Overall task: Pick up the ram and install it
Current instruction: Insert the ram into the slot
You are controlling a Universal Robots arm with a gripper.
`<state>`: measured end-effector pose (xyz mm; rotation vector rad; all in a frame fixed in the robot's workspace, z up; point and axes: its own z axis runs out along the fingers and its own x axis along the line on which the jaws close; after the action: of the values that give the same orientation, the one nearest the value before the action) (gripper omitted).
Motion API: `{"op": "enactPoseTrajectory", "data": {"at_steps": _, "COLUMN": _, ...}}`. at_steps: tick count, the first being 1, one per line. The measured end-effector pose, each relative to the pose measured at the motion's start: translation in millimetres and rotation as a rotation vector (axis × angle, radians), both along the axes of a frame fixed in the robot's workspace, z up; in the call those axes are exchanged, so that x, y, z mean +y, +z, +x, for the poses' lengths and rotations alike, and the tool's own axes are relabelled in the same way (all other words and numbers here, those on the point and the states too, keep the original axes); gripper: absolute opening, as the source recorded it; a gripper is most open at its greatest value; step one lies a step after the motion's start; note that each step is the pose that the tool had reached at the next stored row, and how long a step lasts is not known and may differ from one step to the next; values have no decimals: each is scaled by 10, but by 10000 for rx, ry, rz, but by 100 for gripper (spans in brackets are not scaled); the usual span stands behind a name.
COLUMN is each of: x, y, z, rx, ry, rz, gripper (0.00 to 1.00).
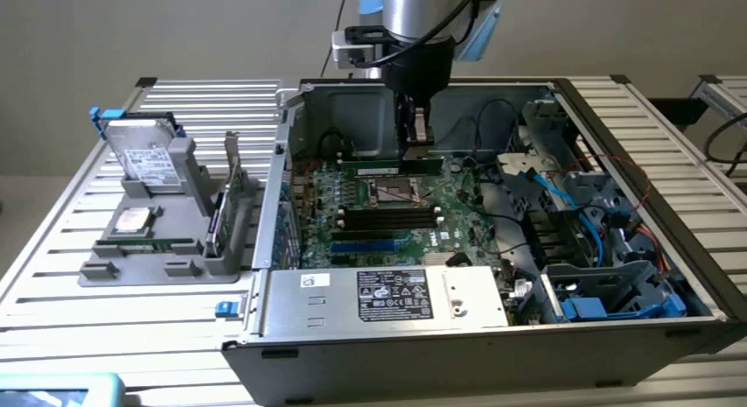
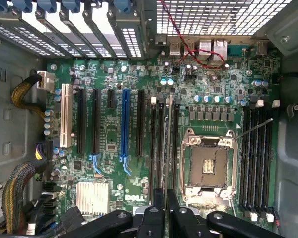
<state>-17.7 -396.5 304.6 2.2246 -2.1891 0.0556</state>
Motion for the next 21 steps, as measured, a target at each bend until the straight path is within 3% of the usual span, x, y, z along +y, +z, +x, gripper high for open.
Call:
{"op": "enactPoseTrajectory", "data": {"at_steps": 3, "x": -48, "y": -30, "z": 0, "rx": -2, "ry": -7, "rz": 4, "gripper": 14}}
{"op": "enactPoseTrajectory", "data": {"at_steps": 14, "x": -51, "y": -217, "z": 21, "rx": 0, "ry": -138, "rz": -27, "gripper": 14}}
{"op": "enactPoseTrajectory", "data": {"at_steps": 17, "x": -51, "y": -250, "z": 25, "rx": -1, "ry": -166, "rz": -86, "gripper": 14}}
{"op": "enactPoseTrajectory", "data": {"at_steps": 21, "x": -51, "y": -279, "z": 29, "rx": -2, "ry": -182, "rz": -249, "gripper": 14}}
